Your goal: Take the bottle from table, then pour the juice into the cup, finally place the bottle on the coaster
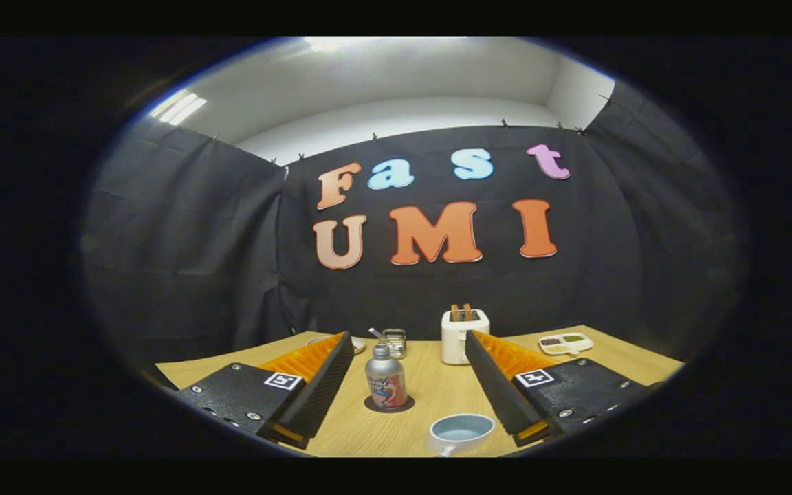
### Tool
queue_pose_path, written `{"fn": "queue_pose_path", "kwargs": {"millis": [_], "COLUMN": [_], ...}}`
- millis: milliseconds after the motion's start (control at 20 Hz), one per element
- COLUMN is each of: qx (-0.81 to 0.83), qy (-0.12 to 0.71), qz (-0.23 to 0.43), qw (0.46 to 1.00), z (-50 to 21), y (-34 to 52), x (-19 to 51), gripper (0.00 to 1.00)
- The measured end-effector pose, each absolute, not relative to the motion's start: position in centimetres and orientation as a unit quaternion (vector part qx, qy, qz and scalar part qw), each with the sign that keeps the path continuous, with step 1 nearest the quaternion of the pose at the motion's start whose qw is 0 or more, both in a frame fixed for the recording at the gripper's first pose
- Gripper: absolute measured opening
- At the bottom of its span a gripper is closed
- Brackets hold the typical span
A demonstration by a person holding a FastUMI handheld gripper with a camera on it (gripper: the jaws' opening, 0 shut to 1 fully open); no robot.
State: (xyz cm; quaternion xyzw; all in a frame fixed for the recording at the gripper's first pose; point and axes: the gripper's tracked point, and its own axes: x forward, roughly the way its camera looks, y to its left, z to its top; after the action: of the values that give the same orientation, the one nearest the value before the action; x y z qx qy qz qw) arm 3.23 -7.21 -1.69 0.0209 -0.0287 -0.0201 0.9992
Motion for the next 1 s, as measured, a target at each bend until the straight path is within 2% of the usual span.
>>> {"fn": "queue_pose_path", "kwargs": {"millis": [500, 1000], "qx": [0.008, 0.007], "qy": [-0.069, -0.059], "qz": [-0.072, -0.093], "qw": [0.995, 0.994], "z": [0.7, -0.1], "y": [-13.8, -17.3], "x": [-3.9, -5.5], "gripper": [0.96, 0.96]}}
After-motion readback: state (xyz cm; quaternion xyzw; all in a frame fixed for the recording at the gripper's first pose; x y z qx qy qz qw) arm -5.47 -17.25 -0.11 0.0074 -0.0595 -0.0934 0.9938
